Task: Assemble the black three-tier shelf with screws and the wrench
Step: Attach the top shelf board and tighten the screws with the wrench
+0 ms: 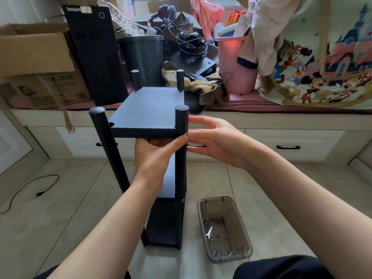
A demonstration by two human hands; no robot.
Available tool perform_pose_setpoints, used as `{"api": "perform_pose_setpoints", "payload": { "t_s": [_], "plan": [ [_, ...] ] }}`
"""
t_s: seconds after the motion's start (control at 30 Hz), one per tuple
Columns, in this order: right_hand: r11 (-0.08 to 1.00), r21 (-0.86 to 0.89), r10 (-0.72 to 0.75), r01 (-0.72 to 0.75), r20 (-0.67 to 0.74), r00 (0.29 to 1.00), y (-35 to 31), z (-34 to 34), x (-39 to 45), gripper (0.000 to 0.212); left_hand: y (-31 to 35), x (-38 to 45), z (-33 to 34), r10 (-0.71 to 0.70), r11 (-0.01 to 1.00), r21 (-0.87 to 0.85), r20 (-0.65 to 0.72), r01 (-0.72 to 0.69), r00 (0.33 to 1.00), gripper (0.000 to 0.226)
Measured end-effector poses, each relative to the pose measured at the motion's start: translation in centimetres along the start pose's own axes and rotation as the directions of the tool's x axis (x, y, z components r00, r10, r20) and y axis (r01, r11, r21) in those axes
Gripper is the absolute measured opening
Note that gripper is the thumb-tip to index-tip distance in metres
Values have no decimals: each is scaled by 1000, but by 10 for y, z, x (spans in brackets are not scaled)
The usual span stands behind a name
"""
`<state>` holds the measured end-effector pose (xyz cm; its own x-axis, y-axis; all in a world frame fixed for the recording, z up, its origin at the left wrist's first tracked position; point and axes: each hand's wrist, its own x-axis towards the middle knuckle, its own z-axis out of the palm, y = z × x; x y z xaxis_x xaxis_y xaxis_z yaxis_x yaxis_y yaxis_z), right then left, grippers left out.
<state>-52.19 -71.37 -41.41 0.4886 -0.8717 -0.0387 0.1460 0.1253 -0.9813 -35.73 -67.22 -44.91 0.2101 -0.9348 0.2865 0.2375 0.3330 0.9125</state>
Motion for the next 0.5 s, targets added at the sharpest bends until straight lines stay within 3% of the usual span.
{"api": "perform_pose_setpoints", "payload": {
  "t_s": [0.17,0.33,0.5],
  "plan": [
    [995,-97,-1,-1,-20,1000,-5,1,-2,48,0,-2,5,20,999,29,-33,-19,999,62],
    [870,-493,-115,-10,-223,968,13,-29,-17,31,-5,2,1,-4,998,65,-70,9,998,52],
    [786,-577,84,-223,-258,962,89,-76,-37,15,-8,5,0,-16,997,68,-81,21,997,56]
  ]
}}
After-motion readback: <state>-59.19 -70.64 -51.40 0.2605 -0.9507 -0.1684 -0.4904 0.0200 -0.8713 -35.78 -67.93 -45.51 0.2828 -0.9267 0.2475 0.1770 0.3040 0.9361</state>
